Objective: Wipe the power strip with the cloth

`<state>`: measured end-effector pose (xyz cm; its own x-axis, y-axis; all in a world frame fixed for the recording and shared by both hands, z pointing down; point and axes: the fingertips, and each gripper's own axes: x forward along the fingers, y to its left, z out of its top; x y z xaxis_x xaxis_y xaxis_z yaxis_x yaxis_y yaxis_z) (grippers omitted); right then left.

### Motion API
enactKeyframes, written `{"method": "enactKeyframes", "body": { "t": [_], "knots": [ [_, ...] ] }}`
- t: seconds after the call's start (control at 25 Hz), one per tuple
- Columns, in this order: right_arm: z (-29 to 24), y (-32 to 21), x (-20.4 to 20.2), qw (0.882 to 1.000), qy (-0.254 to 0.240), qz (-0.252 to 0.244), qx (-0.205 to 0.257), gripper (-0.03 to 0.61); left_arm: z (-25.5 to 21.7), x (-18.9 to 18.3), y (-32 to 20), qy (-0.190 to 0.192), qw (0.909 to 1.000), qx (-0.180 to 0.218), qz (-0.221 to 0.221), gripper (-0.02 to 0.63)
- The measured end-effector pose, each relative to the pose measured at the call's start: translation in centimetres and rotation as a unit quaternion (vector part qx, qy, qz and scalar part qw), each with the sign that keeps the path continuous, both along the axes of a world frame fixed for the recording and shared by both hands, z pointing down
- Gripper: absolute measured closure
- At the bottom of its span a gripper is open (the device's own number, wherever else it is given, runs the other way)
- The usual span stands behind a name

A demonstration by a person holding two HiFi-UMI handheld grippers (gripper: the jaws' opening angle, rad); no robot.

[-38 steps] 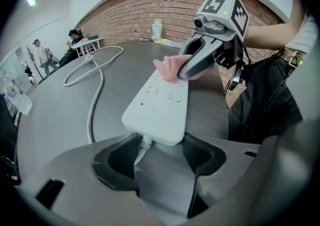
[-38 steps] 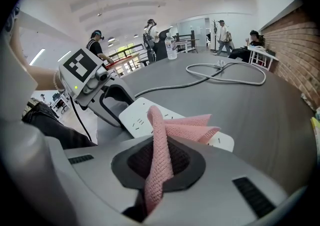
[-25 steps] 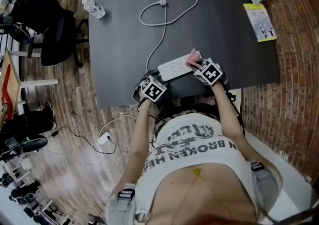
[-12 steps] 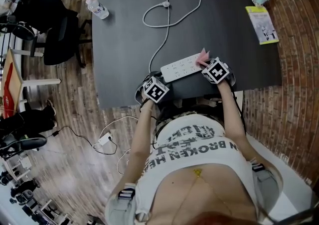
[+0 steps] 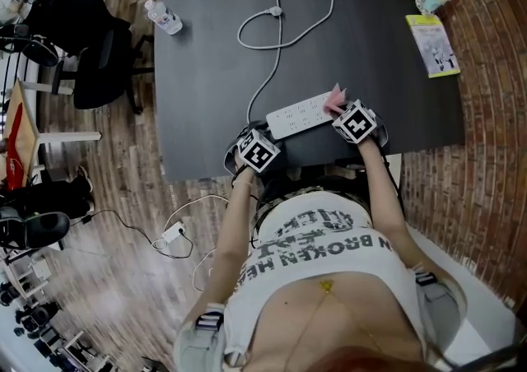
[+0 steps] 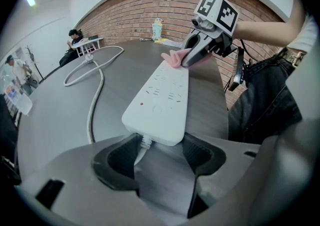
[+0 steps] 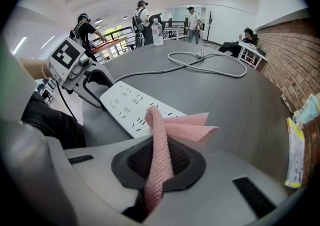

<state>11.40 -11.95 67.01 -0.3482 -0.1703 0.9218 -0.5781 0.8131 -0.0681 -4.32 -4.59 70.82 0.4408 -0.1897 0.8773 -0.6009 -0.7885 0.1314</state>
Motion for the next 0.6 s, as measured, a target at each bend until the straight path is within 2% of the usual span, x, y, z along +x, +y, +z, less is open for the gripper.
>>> {"method": "enactKeyframes", "body": {
  "t": [0.4,0.52,0.6],
  "knots": [
    [0.0,0.1,-0.3,0.999,0.011,-0.024,0.032,0.561,-0.2,-0.1,0.0,0.001,1.0000,0.001,0.003,0.348],
    [-0.6,0.4,-0.6,0.998,0.002,-0.041,0.042,0.561,-1.1,0.0,0.2,0.004,0.9998,-0.003,-0.017,0.348],
    [-1.5,0.5,-1.3,0.997,-0.016,-0.056,0.052,0.561,-2.4,0.2,-0.3,0.020,0.9988,0.013,-0.042,0.348]
  ]
}}
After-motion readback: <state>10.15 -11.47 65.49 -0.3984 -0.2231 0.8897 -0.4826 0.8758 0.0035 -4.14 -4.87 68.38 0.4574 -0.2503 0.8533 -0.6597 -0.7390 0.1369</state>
